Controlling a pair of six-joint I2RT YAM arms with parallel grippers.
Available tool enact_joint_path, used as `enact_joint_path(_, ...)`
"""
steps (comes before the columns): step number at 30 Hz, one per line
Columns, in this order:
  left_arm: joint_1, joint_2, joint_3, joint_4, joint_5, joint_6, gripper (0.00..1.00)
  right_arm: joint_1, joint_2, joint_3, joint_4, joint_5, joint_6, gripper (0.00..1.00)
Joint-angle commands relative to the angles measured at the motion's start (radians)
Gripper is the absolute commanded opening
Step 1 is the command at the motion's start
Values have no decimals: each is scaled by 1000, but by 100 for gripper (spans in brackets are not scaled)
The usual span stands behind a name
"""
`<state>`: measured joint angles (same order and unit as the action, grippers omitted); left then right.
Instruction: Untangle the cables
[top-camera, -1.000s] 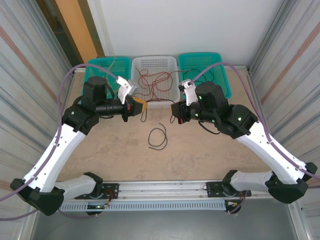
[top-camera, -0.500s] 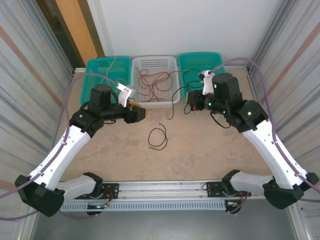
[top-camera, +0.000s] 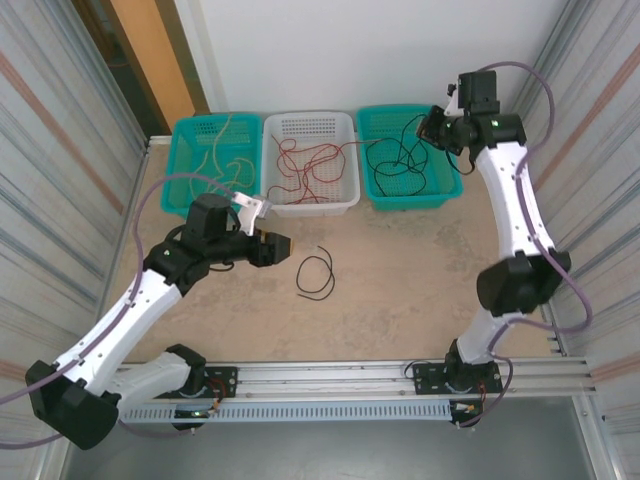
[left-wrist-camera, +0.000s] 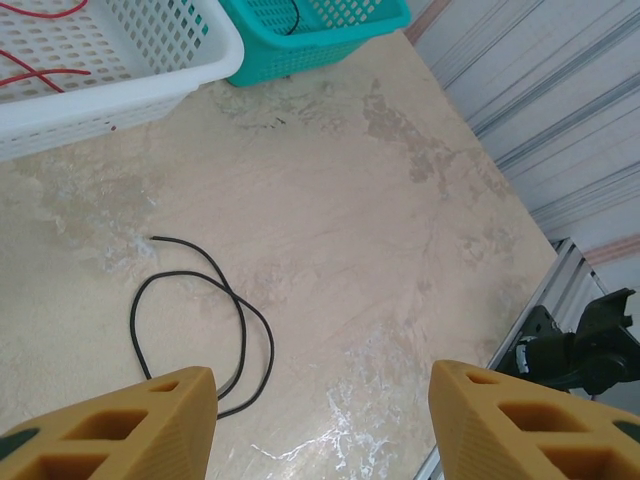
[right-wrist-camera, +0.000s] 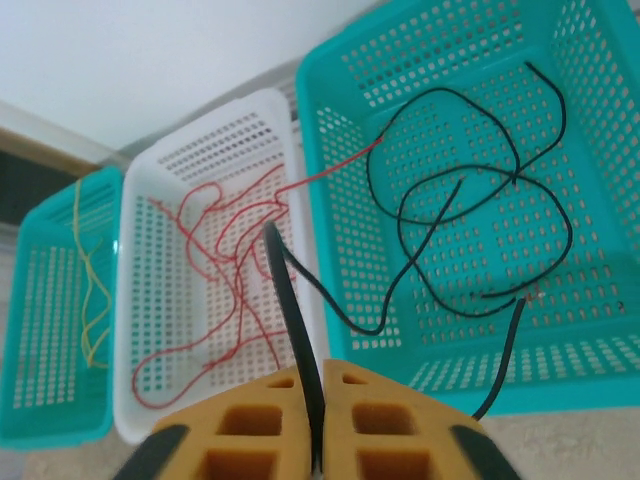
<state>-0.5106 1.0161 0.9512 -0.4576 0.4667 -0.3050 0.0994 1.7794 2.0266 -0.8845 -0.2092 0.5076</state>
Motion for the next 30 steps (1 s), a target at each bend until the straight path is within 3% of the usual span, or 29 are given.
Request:
enact_joint_path(1, -5, -26, 2, 6, -25, -16, 59, -7, 120, 125, -108, 4, -6, 28)
enact_joint_path(3, -5, -27, 17, -13, -41, -12, 59, -4, 166, 145, -150, 31, -6, 44)
enact_joint_path(9, -5, -2, 44, -27, -69, -12, 59, 94, 30, -90, -53, 126, -49, 50)
enact_joint_path(16, -2, 62, 73, -12, -90, -20, 57, 396, -240, -537, 60, 214, -20, 61)
enact_joint_path(19, 6, 73, 63, 12, -99, -45, 55, 523, -280, -719, 131, 196, 77, 60)
enact_joint_path(22, 15, 87, 64, 24, -91, -60, 53, 598, -242, -828, 179, 167, 183, 49)
enact_joint_path(25, 20, 84, 63, 34, -79, -67, 52, 643, -181, -878, 225, 139, 262, 41)
enact_joint_path(30, 24, 57, 50, 27, -81, -62, 52, 695, -41, -853, 256, 98, 299, 36)
